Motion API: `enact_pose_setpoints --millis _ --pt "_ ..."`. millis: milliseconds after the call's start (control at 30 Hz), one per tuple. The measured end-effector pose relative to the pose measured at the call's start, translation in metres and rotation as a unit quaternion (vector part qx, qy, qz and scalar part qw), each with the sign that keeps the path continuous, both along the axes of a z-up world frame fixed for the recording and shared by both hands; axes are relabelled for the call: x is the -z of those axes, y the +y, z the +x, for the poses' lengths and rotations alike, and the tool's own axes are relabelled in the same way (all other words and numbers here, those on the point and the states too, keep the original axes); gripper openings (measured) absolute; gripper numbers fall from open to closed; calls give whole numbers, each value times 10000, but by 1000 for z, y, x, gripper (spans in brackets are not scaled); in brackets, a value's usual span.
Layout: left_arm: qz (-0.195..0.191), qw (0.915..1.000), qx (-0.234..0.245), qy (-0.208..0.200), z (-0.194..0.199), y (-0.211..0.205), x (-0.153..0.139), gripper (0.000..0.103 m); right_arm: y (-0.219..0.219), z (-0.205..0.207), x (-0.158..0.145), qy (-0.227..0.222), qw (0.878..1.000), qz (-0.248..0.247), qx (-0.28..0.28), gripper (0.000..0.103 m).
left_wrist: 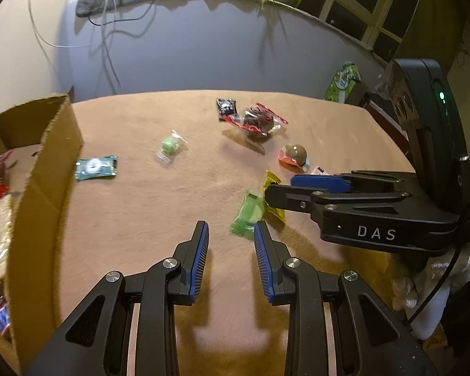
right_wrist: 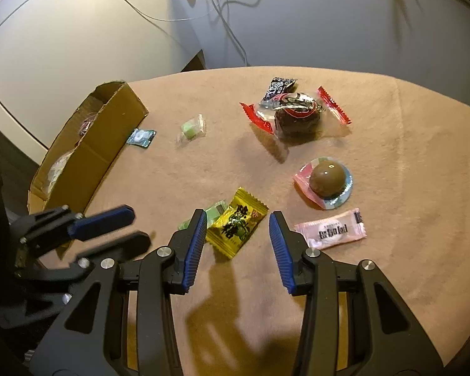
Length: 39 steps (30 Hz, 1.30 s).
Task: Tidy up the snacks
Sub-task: 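Move both open grippers back toward the remaining snacks on the table, then grasp the yellow candy packet with the right gripper while the left grasps the green square packet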
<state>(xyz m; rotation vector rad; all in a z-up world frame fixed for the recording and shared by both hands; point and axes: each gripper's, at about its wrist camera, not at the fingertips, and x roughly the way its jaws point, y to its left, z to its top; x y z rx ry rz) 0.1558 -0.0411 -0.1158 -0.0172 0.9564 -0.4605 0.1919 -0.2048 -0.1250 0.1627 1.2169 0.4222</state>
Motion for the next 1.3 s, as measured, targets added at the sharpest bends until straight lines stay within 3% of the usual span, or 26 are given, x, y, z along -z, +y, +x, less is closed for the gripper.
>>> enact_pose_setpoints --millis 267,467,967,1300 --pt "63 9997 205 85 7 -11 9 29 7 8 9 39 9998 -138 -103 43" --pt "137 9992 347 121 12 -17 14 29 9 9 10 -61 9989 -401 -251 28" --pt "706 9940 789 -264 15 -39 20 28 6 4 10 -225 9963 -595 -584 27" --pt "736 9941 725 -343 14 -36 22 20 7 -1 9 -263 9955 -680 -608 28"
